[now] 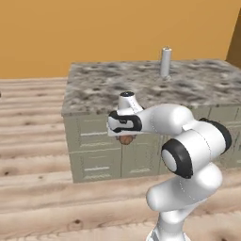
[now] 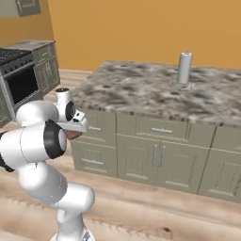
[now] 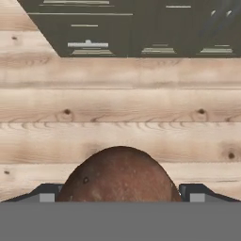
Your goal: Turn on the sink faucet. Then move the potato from the counter to the sink. Turn off the sink. Move the vegetable from the sink to the pot next to the stove. Finally move the pot to the front left burner.
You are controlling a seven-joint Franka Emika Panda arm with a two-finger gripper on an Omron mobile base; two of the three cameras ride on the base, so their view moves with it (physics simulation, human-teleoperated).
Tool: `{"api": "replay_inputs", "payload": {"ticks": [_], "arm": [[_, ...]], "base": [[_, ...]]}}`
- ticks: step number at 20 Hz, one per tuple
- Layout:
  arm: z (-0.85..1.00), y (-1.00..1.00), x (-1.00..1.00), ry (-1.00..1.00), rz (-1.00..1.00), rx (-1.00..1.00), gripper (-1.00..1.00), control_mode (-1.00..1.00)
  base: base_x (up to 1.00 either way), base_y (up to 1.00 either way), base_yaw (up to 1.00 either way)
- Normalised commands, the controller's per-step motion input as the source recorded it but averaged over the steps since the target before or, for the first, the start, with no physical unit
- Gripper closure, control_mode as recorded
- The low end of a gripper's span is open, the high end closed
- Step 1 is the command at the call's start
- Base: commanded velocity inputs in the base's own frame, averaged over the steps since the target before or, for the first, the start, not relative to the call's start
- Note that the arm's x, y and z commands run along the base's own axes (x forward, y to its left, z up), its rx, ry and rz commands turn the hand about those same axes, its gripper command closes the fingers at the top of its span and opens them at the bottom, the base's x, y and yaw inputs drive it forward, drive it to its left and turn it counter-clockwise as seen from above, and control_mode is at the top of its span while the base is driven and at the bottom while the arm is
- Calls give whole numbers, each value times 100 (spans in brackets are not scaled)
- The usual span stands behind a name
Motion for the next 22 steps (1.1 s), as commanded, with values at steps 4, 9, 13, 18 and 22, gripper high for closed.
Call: {"api": "replay_inputs", "payload": {"ticks": [4, 9, 13, 18, 22], "arm": [[0, 0, 0, 0, 0, 0, 100, 100], [0, 0, 0, 0, 0, 0, 100, 100], [0, 0, 0, 0, 0, 0, 100, 100], [0, 0, 0, 0, 0, 0, 100, 100], [0, 0, 0, 0, 0, 0, 100, 100]], "base": [[25, 25, 42], [46, 30, 40], [65, 27, 38], [93, 6, 35], [100, 0, 33]]}}
